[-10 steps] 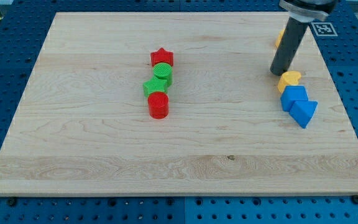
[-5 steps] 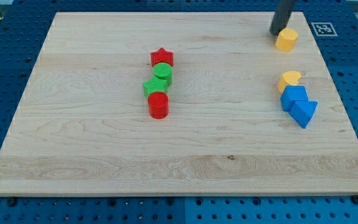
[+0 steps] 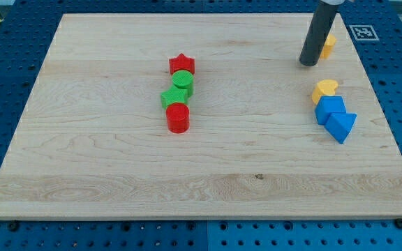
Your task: Slide the hexagon to the top side of the heart
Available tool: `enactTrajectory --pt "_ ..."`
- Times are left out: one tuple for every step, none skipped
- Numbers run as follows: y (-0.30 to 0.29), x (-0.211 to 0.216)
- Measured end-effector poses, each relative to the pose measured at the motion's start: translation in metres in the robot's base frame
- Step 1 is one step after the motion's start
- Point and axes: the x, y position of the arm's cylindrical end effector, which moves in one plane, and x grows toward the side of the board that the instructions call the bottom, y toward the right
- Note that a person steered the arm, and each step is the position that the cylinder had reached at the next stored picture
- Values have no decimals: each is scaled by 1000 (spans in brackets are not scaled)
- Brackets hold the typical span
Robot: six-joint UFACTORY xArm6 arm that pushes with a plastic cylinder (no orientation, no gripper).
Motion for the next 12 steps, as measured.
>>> enactTrajectory --pt "-17 -43" --pt "-12 -98" --pt "41 -106" --pt "56 -64" --pt "27 -31" --pt "15 -26" --pt "15 -35" --pt "15 -22" --pt "7 -36" --pt "-18 -39" --pt "-18 -16" --pt "-10 7"
